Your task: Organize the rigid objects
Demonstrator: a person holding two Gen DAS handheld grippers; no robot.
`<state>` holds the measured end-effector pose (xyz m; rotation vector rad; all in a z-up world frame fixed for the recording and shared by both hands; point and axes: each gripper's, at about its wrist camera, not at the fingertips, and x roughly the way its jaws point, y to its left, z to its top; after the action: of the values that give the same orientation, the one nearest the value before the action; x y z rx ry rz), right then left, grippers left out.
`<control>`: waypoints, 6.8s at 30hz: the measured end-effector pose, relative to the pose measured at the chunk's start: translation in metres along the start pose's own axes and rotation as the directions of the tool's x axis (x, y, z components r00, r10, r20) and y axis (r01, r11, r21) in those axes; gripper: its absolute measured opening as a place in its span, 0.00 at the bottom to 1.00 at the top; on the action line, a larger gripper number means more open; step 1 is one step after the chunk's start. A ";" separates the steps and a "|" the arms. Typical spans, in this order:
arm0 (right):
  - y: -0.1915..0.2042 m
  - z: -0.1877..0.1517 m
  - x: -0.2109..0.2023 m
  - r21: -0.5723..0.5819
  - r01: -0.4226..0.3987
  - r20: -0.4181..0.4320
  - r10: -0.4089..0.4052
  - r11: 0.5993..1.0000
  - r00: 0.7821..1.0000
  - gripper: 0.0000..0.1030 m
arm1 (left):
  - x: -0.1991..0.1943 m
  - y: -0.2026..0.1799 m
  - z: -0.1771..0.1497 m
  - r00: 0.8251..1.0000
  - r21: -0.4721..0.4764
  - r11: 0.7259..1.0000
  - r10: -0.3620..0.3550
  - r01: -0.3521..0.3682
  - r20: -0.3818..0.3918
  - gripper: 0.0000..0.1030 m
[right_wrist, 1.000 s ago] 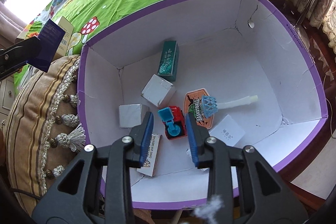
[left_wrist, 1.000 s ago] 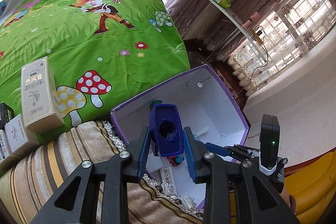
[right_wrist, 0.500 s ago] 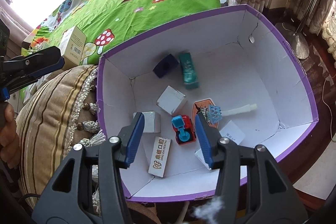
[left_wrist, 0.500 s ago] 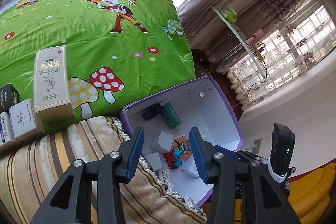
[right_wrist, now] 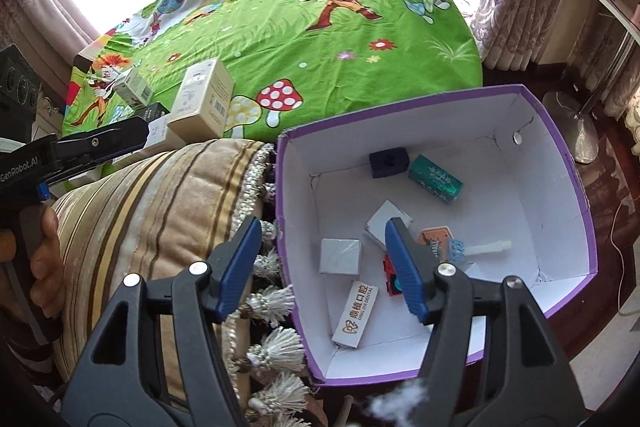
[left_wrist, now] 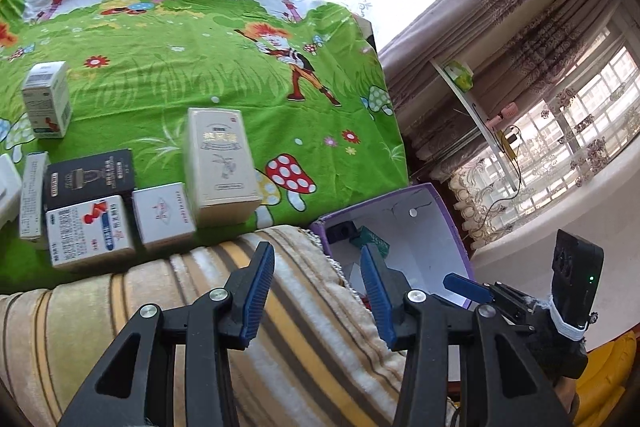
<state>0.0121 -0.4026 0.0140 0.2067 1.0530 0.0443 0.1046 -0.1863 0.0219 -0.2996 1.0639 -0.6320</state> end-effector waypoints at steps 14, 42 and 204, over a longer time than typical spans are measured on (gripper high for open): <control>0.077 0.021 0.016 -0.130 -0.056 -0.022 0.054 0.990 0.998 0.70 | -0.062 0.092 -0.021 0.991 -0.157 0.983 0.104 -0.091 0.082 0.45; 0.147 0.107 0.105 -0.124 -0.046 -0.035 0.042 0.991 0.999 0.74 | -0.081 0.147 -0.002 0.955 -0.133 0.948 0.294 -0.289 0.023 0.54; 0.159 0.063 0.069 -0.300 -0.044 -0.029 0.037 0.953 0.999 0.94 | -0.097 0.165 0.002 0.911 0.193 0.894 0.413 -0.404 -0.005 0.69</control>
<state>0.1112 -0.2468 0.0150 -0.0490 1.0505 0.2435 0.1296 0.0026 0.0066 0.1069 1.0614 -0.3548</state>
